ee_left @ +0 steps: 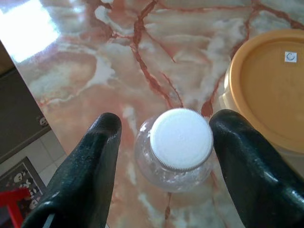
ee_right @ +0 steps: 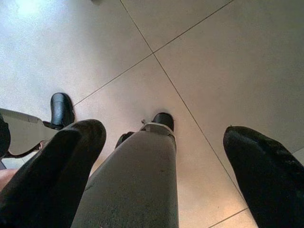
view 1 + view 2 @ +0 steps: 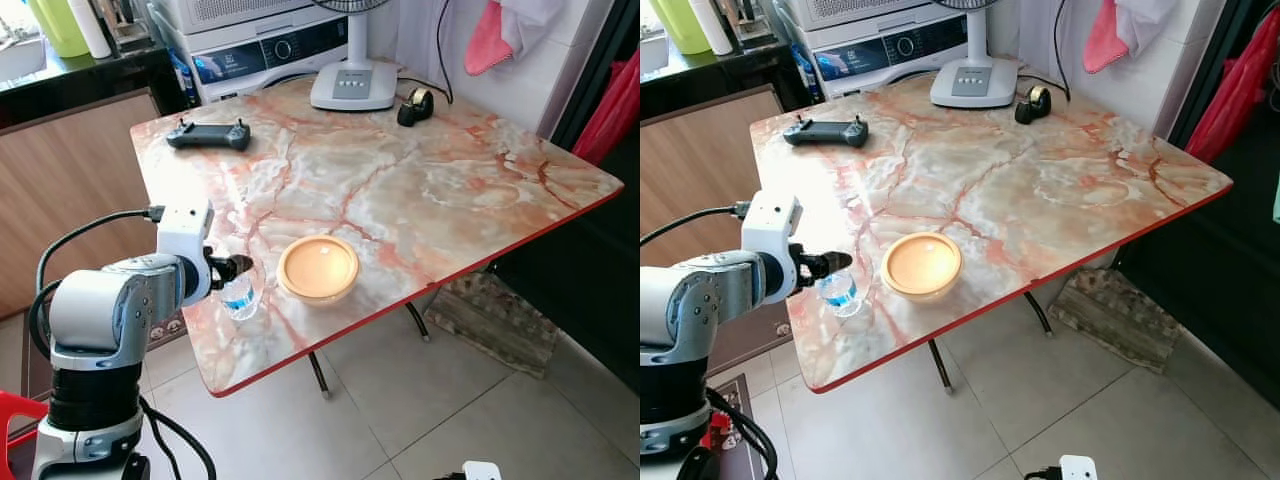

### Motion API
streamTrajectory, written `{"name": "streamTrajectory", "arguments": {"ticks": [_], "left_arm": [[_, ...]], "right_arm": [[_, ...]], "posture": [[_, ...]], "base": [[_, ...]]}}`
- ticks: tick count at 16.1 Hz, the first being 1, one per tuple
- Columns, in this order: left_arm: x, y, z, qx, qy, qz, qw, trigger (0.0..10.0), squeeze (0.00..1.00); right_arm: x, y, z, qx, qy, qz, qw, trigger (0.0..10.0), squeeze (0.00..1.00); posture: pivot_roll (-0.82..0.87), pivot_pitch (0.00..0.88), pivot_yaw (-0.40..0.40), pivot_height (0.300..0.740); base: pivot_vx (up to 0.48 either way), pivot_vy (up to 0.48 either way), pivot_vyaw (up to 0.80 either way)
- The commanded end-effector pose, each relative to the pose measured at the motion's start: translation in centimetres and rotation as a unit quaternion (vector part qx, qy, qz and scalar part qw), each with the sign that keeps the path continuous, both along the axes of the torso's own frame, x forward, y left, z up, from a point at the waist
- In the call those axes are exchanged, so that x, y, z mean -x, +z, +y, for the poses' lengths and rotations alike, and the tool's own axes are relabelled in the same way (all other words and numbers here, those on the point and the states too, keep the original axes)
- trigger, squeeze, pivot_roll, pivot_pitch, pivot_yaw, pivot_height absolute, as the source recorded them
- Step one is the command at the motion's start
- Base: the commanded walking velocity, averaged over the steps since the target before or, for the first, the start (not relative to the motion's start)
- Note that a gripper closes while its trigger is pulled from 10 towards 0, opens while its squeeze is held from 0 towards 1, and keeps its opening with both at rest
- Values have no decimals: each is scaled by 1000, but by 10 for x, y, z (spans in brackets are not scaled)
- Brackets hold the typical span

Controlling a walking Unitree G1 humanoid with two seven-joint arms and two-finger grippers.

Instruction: Restocking fridge

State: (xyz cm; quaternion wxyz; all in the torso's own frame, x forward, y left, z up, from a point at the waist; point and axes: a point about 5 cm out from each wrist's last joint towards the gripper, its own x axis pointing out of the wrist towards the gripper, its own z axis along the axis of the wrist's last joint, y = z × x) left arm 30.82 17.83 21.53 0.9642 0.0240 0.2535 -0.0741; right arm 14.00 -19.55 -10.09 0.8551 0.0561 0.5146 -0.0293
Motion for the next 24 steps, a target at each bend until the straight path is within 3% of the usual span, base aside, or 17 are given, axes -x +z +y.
{"name": "streamTrajectory", "arguments": {"ticks": [1, 14, 18, 20, 21, 22, 23, 24], "left_arm": [[2, 0, 4, -4, 10, 3, 1000, 0, 0], [1, -3, 4, 1, 8, -3, 1000, 0, 0], [-4, 6, 9, -16, 18, -38, 999, 0, 0], [-7, 22, 17, -31, 30, -76, 996, 0, 0], [-8, 26, 30, -51, 58, -91, 993, 0, 0], [-9, 25, 50, -80, 99, -100, 987, 3333, 0], [-8, 19, 70, -104, 138, -101, 980, 10000, 0], [-4, 9, 96, -127, 181, -106, 970, 10000, 0]], "right_arm": [[4, -2, 3, -5, -1, 7, 1000, 10000, 0], [4, -2, 2, -3, 9, 10, 1000, 10000, 0], [4, -2, 3, -3, 14, 11, 1000, 10000, 0], [5, -2, 4, -4, 12, 11, 1000, 10000, 0], [5, -3, 5, -5, 11, 11, 1000, 10000, 0], [6, -3, 6, -6, 11, 11, 1000, 10000, 0], [6, -3, 6, -6, 11, 12, 1000, 10000, 0], [6, -3, 6, -7, 11, 12, 1000, 10000, 0]], "posture": [[60, 61, 55, 740], [62, 53, 49, 740], [62, 45, 57, 740], [59, 37, 64, 740], [57, 38, 70, 740], [60, 34, 73, 740], [60, 31, 73, 740], [58, 32, 74, 740]], "base": [[0, 0, 0], [0, 0, 0], [0, 0, 0], [0, 0, 0], [0, 0, 0], [0, 0, 0], [0, 0, 0], [0, 0, 0]]}}
